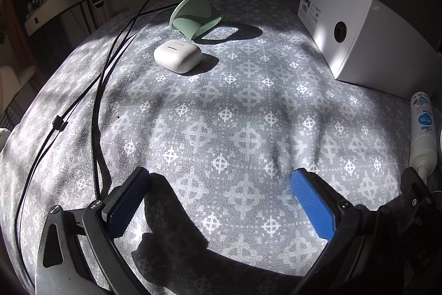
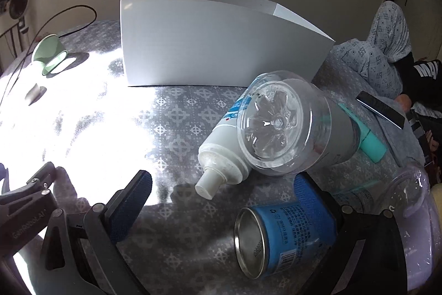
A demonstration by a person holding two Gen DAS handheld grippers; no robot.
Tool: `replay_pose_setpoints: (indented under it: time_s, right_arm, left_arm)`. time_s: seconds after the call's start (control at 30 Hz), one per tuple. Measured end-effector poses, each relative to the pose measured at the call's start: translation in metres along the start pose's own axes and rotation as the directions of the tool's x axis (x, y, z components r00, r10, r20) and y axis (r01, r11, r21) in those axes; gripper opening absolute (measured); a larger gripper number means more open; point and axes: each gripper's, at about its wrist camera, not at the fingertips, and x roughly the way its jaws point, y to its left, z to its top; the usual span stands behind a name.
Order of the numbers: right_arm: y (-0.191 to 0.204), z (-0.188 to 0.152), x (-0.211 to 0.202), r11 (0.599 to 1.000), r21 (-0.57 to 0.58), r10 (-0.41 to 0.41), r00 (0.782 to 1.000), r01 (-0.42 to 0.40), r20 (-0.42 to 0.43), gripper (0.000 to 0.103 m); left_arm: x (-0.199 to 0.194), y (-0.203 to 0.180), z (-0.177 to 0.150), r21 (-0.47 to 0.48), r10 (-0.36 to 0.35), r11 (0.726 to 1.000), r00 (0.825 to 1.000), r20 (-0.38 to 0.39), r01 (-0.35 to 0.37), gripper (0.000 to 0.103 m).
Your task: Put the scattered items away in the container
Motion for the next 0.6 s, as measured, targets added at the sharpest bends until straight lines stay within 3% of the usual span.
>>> replay_pose_setpoints:
  time_s: [0.07,0.17,0.23,0.33,0.53,0.6]
  right_arm:
    - [0.008,-0.002,-0.005,0.998,0.004,0.06,0.998,-0.06,0.017,0.103]
    - [0.006,-0.014,-0.007,0.997,0.014,0.071,0.993,-0.073,0.094,0.103]
    - [0.009,-0.011,-0.001,0.996,-0.06,0.076,0.995,-0.073,0.058,0.103]
    - [0.032,-0.019,0.008,0.969,-0.246,0.004,0.999,-0.012,-0.036,0.103]
    - [0.03,-0.034,0.0,0.96,-0.28,0.028,0.999,-0.016,0.037,0.103]
    - [0.033,-0.031,0.004,0.956,-0.292,0.028,0.999,-0.021,0.022,0.103]
  left_arm:
    - [0.0,-0.001,-0.001,0.004,0.009,1.0,1.0,0.0,-0.009,0.103]
    - [-0.001,-0.002,-0.001,0.015,0.017,1.0,1.0,0.006,-0.017,0.103]
    - [-0.001,0.0,-0.001,0.006,0.006,1.0,1.0,0.004,-0.006,0.103]
    - [-0.001,0.001,0.0,0.009,0.009,1.0,1.0,0.003,-0.009,0.103]
    - [-0.001,0.002,0.001,0.01,0.01,1.0,1.0,0.002,-0.01,0.103]
    - [-0.001,0.002,0.001,0.01,0.011,1.0,1.0,0.002,-0.011,0.103]
